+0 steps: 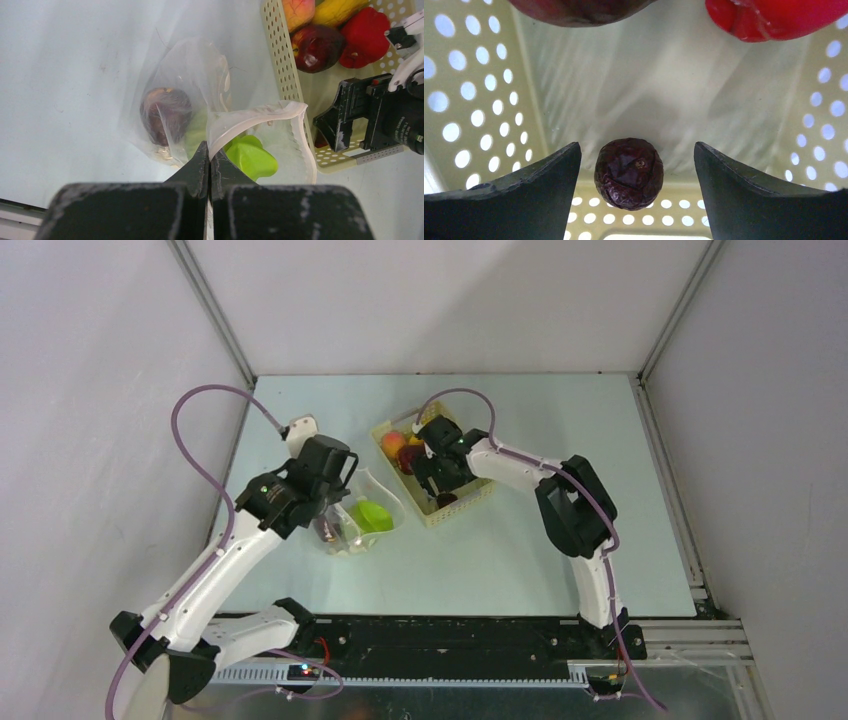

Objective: Place the food in the zip-top bag and seal the zipper
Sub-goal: Pick up the fake fruit from the bin.

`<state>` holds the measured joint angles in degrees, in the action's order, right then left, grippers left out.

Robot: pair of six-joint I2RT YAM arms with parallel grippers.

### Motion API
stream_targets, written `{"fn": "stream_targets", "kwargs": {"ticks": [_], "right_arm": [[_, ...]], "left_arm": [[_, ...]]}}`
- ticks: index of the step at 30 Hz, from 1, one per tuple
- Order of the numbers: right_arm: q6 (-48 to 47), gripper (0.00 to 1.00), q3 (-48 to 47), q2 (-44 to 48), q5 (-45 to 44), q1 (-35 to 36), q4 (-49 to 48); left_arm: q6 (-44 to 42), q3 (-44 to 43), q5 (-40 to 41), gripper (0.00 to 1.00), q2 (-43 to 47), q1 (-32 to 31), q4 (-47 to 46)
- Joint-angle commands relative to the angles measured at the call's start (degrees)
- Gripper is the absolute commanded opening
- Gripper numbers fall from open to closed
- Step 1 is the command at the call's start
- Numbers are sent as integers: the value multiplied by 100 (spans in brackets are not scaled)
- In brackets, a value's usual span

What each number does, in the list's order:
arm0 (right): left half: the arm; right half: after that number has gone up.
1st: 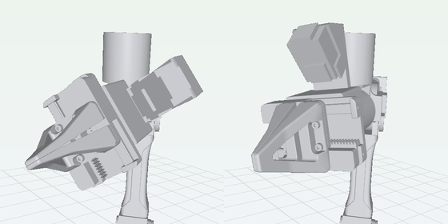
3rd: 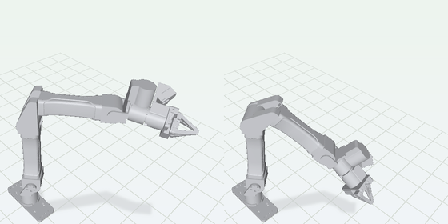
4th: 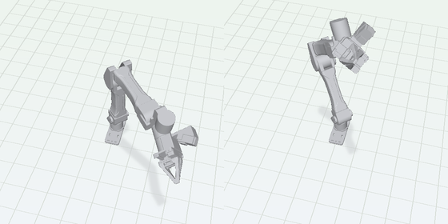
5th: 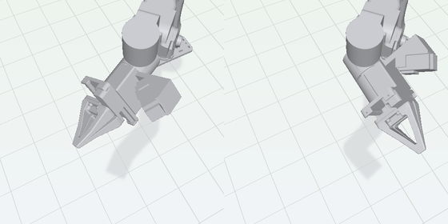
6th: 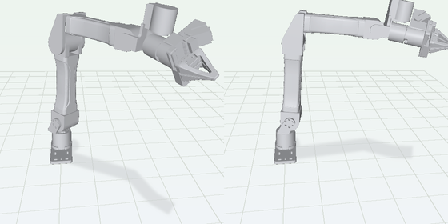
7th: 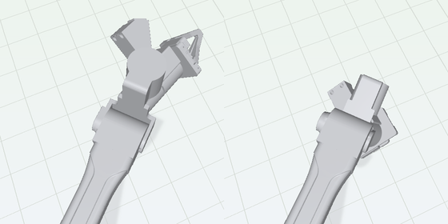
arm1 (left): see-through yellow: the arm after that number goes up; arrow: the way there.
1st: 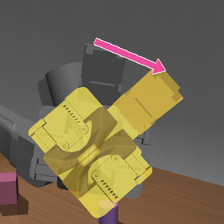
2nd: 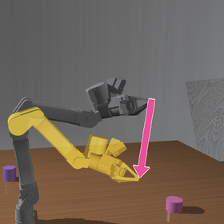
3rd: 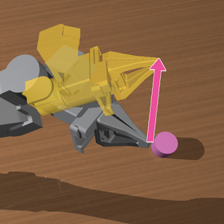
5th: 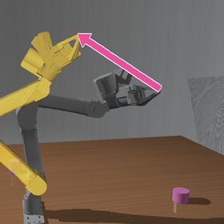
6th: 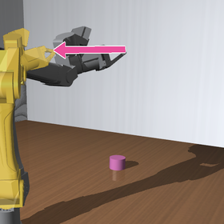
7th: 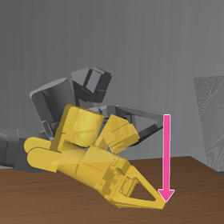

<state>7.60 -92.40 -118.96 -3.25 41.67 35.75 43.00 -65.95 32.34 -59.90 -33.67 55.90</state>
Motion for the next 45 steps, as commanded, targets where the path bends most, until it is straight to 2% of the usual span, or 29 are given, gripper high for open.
{"fn": "stream_targets", "kwargs": {"ticks": [1, 15, 26, 30, 36, 40, 45], "right_arm": [[-130, 86, -230, -60, -139, 83, 151], [-199, 81, -259, -159, -88, 175, 427], [-86, 71, -293, -247, -106, 178, 273], [-45, 63, -282, -223, -170, 177, 224], [-2, 44, -293, -159, -173, 180, 131], [42, 35, -327, -78, -168, 169, 110], [88, 32, -300, 230, -193, 157, 65]], "left_arm": [[-68, 41, 1, 0, 119, 45, -135], [-64, 131, -76, 0, 149, 66, -200], [-47, 136, -113, 0, 171, 63, -194], [-46, 144, -121, 0, 172, 67, -215], [-46, 144, -133, 0, 146, 69, -224], [-38, 156, -123, 0, 161, 62, -213], [-35, 146, -162, 0, 163, 63, -222]]}}
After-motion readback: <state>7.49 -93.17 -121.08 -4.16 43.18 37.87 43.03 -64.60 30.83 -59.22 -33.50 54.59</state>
